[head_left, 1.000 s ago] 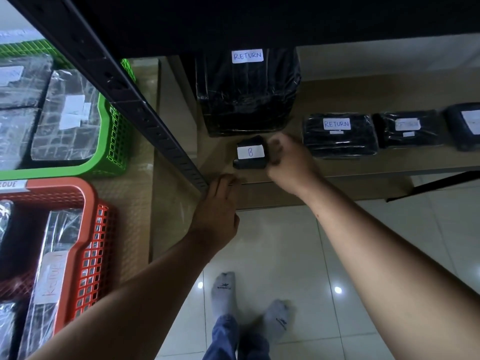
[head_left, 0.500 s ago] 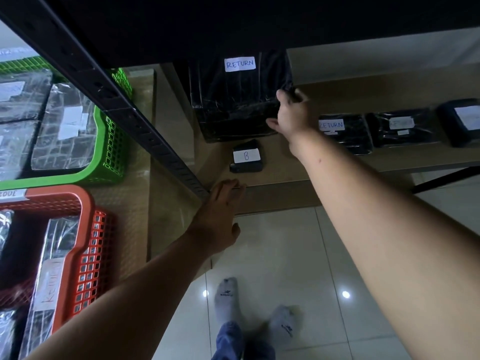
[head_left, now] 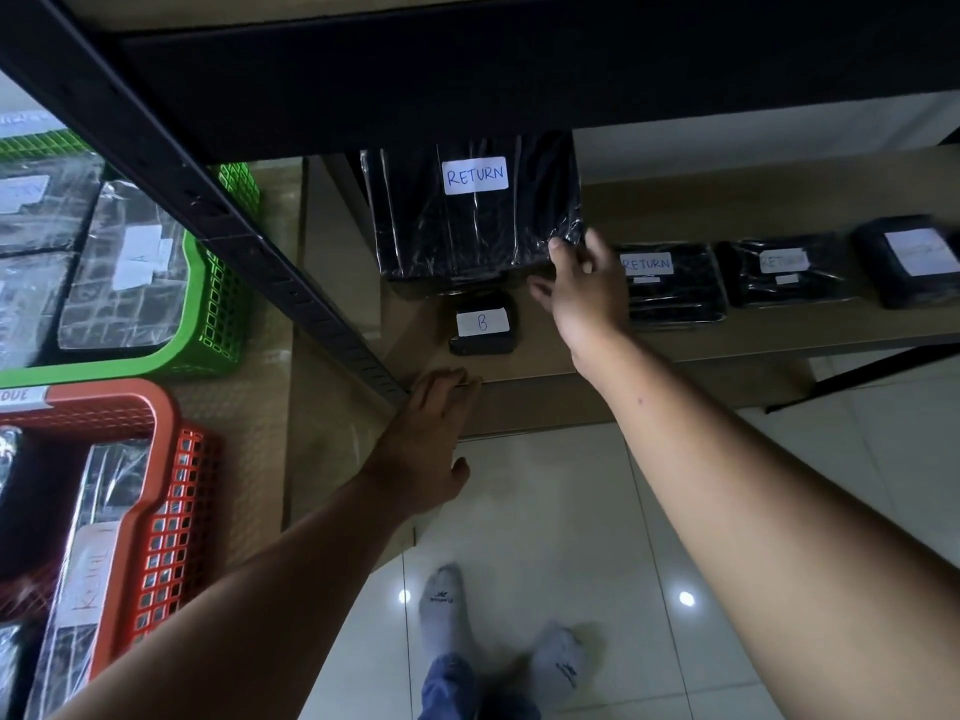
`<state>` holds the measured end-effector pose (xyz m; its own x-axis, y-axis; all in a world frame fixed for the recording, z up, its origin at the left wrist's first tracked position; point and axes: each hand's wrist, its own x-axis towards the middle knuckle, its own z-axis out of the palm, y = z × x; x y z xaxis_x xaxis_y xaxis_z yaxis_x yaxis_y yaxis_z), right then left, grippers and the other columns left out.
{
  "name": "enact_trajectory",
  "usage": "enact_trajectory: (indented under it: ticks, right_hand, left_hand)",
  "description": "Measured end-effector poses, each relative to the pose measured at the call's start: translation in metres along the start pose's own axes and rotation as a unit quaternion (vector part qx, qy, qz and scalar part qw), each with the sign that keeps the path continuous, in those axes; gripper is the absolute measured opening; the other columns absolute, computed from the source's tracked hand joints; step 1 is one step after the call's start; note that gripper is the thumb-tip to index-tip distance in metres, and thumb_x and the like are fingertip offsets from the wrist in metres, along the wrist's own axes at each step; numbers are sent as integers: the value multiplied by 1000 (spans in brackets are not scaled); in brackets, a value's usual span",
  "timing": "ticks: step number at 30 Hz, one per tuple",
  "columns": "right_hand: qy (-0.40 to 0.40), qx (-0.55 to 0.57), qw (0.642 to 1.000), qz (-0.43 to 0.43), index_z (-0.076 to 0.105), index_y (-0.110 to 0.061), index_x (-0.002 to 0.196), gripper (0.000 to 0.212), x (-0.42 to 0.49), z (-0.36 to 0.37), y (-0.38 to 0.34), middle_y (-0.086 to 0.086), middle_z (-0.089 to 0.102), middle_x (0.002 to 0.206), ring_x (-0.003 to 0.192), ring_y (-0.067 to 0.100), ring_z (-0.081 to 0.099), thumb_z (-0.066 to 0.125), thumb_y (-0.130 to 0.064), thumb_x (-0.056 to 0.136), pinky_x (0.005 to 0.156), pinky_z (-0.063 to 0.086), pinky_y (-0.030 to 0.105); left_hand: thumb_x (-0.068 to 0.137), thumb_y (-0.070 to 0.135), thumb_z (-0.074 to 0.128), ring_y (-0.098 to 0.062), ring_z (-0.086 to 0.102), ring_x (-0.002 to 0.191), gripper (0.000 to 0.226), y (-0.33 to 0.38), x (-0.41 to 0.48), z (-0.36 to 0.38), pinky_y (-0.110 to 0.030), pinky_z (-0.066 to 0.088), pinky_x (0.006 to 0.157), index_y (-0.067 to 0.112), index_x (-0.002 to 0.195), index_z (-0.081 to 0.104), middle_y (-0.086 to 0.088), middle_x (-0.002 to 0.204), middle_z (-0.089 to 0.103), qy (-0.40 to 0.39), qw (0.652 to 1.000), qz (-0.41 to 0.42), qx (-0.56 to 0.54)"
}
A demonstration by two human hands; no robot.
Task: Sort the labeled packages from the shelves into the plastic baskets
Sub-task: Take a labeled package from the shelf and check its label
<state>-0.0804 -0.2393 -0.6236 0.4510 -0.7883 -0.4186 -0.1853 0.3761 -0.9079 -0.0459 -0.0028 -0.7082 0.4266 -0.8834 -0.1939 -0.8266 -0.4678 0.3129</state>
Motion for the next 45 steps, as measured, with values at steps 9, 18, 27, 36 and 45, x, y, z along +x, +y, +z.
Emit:
enact_trajectory:
  ticks: [9,18,27,36,45]
  right_hand:
    - [-62,-85,994,-2,23,-20,166,75,35,9,-28,-11,54,104,95,23,75,61,-43,106,79,66,36]
    - [-51,-294,946,-124,43,-19,157,76,52,-28,-25,4,65,129,114,22,68,55,-67,99,85,56,31]
    - [204,-415,872,-158,60,-28,137,44,53,-161,8,7,61,132,112,27,65,66,-43,96,87,50,31]
    - [159,-251,953,-67,55,-37,139,72,54,-166,50,6,75,115,99,28,76,60,-82,84,91,62,50]
    - [167,14,986,10,52,-10,142,42,48,-168,65,1,67,119,98,12,71,62,0,103,78,65,29]
  left_hand:
    - [82,33,80,-23,28,152,98,3,4,3,-24,24,120,15,165,33,-5,162,33,22,999,-6,25]
    - [83,12,80,-26,55,133,66,46,23,9,-43,53,105,14,145,60,-4,143,58,126,989,-14,-72]
    - [99,22,62,-29,35,155,70,99,92,26,-44,31,129,9,163,37,-11,167,38,100,992,22,-77]
    - [105,38,45,-36,41,150,64,91,121,47,-50,39,123,2,158,45,-17,166,41,136,990,-14,-40]
    - [107,35,49,-28,31,156,61,92,118,50,-47,31,128,7,161,42,-12,169,36,151,986,-10,-68]
